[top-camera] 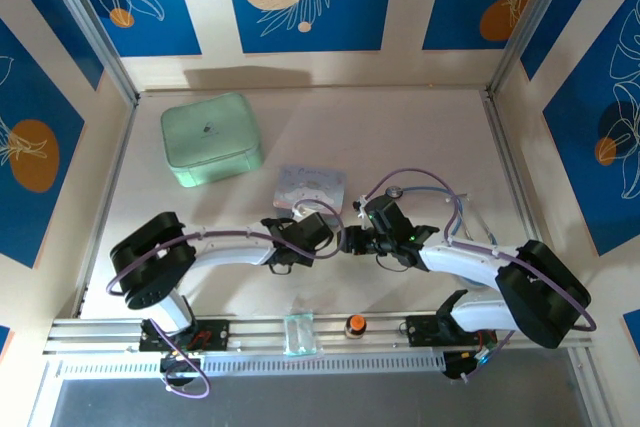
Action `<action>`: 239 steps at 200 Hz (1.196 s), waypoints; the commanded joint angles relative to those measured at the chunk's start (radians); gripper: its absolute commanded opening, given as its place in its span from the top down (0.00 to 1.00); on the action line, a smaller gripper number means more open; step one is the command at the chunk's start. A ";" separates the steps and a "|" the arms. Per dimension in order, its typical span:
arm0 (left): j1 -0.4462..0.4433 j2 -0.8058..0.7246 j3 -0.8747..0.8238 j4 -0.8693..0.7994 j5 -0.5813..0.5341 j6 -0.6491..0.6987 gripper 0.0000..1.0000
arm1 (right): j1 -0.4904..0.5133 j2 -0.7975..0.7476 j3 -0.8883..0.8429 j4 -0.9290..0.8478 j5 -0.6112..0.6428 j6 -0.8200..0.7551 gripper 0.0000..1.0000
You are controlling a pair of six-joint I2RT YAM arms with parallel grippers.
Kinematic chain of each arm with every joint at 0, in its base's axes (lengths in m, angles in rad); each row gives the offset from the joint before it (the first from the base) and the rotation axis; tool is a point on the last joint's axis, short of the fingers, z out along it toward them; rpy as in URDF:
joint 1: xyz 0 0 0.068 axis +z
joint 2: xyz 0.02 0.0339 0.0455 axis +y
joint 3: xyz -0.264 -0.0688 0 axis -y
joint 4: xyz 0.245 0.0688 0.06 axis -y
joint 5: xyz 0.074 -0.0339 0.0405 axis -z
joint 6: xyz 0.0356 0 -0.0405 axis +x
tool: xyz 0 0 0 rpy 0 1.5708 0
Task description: Unlock the padlock with the key
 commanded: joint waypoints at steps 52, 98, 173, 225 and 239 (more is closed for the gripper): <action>-0.066 0.084 0.108 -0.087 -0.051 0.011 0.71 | 0.009 -0.010 -0.035 0.017 0.036 0.026 0.64; -0.094 0.065 0.123 -0.118 -0.043 -0.011 0.66 | 0.011 -0.014 -0.041 0.020 0.039 0.026 0.64; 0.055 -0.272 -0.002 -0.016 0.092 0.065 0.46 | 0.061 0.008 0.009 0.096 -0.109 -0.050 0.54; 0.206 -0.453 -0.170 0.187 0.254 0.045 0.35 | 0.150 0.240 0.190 0.026 -0.028 -0.063 0.54; 0.219 -0.465 -0.200 0.214 0.272 0.028 0.35 | 0.153 0.295 0.233 0.000 -0.002 -0.058 0.54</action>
